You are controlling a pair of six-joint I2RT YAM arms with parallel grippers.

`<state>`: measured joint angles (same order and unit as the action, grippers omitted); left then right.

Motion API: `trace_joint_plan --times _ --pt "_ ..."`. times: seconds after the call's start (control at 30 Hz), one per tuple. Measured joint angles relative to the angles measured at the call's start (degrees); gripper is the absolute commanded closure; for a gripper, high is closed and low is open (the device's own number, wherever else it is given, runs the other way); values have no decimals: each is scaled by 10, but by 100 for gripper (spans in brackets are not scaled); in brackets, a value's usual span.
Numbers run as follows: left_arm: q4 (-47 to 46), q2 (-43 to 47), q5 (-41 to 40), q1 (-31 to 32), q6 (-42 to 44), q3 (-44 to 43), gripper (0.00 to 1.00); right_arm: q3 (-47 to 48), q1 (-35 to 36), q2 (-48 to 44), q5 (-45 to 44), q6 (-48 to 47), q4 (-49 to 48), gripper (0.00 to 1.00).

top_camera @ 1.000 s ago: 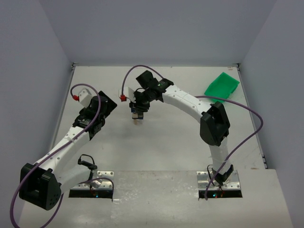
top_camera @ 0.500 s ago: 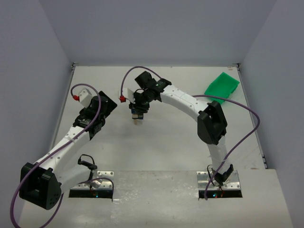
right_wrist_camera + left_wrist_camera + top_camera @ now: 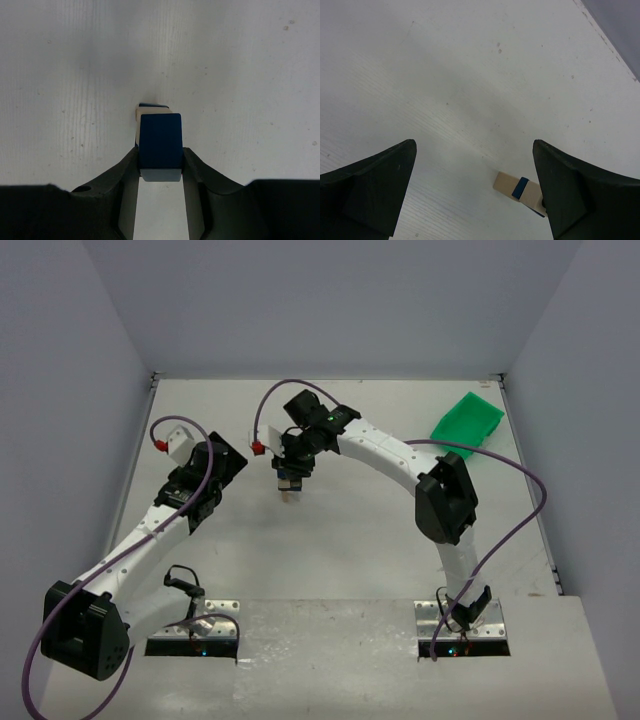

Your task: Build the wood block tower

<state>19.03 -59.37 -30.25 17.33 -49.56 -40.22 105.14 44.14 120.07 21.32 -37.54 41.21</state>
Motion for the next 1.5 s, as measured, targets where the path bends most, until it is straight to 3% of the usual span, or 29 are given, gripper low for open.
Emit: trace_joint_plan --times 1.5 --pt "-10 -7 9 0 2 0 0 -6 0 13 4 33 -17 59"
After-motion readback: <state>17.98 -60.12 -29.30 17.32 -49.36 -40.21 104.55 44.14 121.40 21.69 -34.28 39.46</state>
